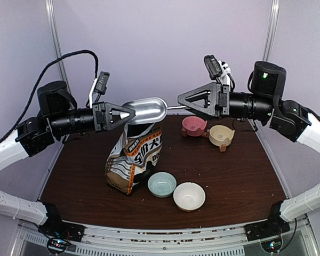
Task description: Serve the pet food
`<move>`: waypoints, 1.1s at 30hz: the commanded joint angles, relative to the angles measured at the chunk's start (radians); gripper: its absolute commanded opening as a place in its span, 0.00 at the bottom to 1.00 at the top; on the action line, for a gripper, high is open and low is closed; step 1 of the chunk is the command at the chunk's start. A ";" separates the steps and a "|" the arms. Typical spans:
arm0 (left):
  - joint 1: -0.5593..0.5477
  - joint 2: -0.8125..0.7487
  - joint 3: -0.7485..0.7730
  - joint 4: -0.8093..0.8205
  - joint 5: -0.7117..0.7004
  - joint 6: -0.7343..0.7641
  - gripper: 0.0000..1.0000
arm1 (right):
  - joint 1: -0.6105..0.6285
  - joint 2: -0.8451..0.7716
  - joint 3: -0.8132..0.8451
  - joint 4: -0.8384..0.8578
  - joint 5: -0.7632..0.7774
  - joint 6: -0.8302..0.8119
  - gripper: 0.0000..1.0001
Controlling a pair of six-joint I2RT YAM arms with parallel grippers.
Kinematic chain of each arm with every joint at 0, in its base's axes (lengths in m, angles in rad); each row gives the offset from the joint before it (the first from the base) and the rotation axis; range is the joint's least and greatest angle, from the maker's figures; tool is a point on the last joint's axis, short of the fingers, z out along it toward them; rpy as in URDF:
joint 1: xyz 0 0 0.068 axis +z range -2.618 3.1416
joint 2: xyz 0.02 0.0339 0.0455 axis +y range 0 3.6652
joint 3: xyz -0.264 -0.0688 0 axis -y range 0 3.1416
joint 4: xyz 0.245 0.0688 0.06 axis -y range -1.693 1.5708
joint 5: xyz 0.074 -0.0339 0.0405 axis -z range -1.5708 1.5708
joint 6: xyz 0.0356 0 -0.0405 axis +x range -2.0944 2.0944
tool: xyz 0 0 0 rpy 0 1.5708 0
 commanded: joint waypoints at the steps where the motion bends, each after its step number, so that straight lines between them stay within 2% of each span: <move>1: -0.002 -0.028 -0.007 0.010 -0.026 -0.105 0.00 | -0.004 -0.012 -0.048 0.138 -0.047 -0.078 0.72; 4: -0.002 -0.022 0.005 -0.024 -0.024 -0.128 0.00 | 0.003 0.010 -0.046 0.147 -0.062 -0.083 0.71; 8: -0.002 -0.015 0.027 -0.086 -0.047 -0.133 0.00 | 0.019 0.038 -0.022 0.119 -0.081 -0.105 0.61; 11: -0.002 -0.008 0.033 -0.102 -0.043 -0.137 0.00 | 0.031 0.058 0.000 0.059 -0.077 -0.128 0.47; 18: -0.002 0.002 0.035 -0.105 -0.028 -0.147 0.00 | 0.051 0.089 0.026 -0.007 -0.075 -0.158 0.24; 23: -0.002 0.000 0.035 -0.113 -0.033 -0.149 0.00 | 0.052 0.083 0.017 -0.017 -0.064 -0.157 0.15; 28: -0.002 -0.004 0.033 -0.127 -0.049 -0.142 0.00 | 0.052 0.069 0.000 -0.020 -0.040 -0.154 0.00; 30: -0.002 -0.003 0.049 -0.158 -0.071 -0.110 0.00 | 0.052 0.057 -0.001 -0.032 0.000 -0.152 0.00; 31: -0.001 -0.004 0.064 -0.189 -0.093 -0.076 0.02 | 0.053 0.050 0.002 -0.040 0.023 -0.152 0.00; 32: 0.001 -0.001 0.087 -0.237 -0.128 -0.043 0.14 | 0.052 0.044 0.007 -0.048 0.053 -0.154 0.00; 33: 0.004 0.005 0.117 -0.293 -0.170 -0.014 0.30 | 0.053 0.039 0.015 -0.061 0.085 -0.151 0.00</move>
